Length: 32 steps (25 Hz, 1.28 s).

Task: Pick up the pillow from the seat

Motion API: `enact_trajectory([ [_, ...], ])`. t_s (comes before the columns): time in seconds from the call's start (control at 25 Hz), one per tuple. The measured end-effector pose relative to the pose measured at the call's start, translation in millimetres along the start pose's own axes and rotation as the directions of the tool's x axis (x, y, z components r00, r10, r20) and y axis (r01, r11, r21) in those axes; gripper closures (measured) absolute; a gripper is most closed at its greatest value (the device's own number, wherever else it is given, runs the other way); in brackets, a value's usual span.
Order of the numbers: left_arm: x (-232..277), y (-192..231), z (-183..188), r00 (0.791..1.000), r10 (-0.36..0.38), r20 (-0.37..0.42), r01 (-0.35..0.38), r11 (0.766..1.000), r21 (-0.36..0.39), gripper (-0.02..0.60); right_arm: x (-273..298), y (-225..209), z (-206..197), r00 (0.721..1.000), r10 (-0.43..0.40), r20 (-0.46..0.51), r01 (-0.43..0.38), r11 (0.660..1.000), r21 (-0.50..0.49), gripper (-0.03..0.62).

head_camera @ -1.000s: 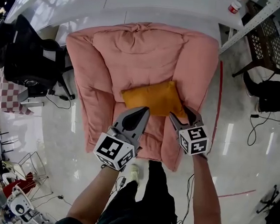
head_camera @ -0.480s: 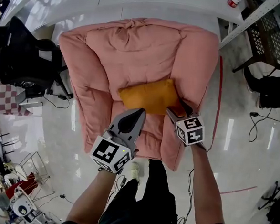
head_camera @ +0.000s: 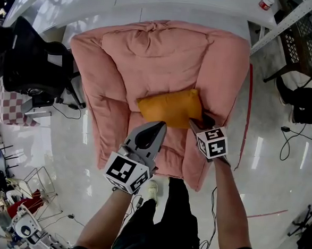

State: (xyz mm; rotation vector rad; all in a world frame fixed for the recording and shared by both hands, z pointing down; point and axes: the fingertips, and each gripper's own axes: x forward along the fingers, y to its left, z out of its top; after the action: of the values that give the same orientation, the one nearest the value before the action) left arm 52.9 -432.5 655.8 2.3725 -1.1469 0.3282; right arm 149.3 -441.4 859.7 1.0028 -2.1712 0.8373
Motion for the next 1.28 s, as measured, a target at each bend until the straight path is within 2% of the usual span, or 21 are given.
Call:
enact_trajectory([
  [0.32, -4.7, 1.5, 1.0, 1.0, 0.0, 0.005, 0.001, 1.0, -0.016, 0.581, -0.9, 12.3, 0.9, 1.0, -0.023, -0.014, 0.022, 0.998, -0.06, 0.477],
  [0.8, -43.9, 7.9, 11.3, 0.998, 0.033, 0.044, -0.033, 0.999, -0.013, 0.581, -21.5, 62.1, 31.7, 0.999, -0.04, 0.001, 0.039, 0.979, -0.201, 0.505],
  [1.04, -82.4, 5.9, 14.8, 0.997, 0.039, 0.068, -0.038, 0.999, -0.012, 0.581, -48.0, 96.8, 46.7, 0.995, -0.097, -0.025, 0.083, 0.938, -0.337, 0.525],
  [1.28, -117.2, -0.8, 22.2, 0.994, 0.016, 0.104, -0.015, 1.0, -0.013, 0.581, -84.7, 125.7, 60.2, 0.987, -0.152, -0.052, 0.108, 0.87, -0.481, 0.534],
])
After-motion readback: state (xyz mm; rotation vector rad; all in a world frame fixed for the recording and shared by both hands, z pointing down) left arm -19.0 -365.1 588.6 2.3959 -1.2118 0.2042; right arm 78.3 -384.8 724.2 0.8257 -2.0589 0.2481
